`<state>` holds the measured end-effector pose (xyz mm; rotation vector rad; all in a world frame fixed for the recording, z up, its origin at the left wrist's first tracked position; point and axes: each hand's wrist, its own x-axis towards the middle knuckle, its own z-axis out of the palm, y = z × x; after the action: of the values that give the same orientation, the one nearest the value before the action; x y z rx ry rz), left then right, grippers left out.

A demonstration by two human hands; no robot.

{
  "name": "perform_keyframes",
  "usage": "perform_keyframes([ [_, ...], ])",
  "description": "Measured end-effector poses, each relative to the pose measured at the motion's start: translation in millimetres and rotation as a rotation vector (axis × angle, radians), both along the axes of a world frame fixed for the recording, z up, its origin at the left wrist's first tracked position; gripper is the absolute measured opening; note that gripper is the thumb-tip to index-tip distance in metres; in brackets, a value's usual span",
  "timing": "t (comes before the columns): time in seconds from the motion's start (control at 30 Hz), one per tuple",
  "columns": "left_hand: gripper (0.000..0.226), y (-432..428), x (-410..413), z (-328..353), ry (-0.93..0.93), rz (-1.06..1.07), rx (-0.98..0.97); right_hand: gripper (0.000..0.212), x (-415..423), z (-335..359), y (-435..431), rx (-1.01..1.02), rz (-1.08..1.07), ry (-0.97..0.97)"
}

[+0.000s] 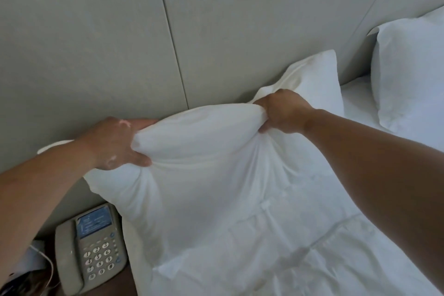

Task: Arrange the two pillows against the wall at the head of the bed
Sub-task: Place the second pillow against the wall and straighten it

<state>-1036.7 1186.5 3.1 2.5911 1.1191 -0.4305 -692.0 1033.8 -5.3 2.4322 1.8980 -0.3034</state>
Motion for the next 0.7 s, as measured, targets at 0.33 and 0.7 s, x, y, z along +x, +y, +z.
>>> perform_keyframes([
  [0.33,0.110,4,-19,-36,0.025,0.122,0.050,0.103,53,4,43,-0.234,-0.017,-0.120],
  [0.7,0.062,-3,11,-26,-0.194,0.092,0.164,0.049,75,-15,45,-0.160,-0.071,-0.185],
])
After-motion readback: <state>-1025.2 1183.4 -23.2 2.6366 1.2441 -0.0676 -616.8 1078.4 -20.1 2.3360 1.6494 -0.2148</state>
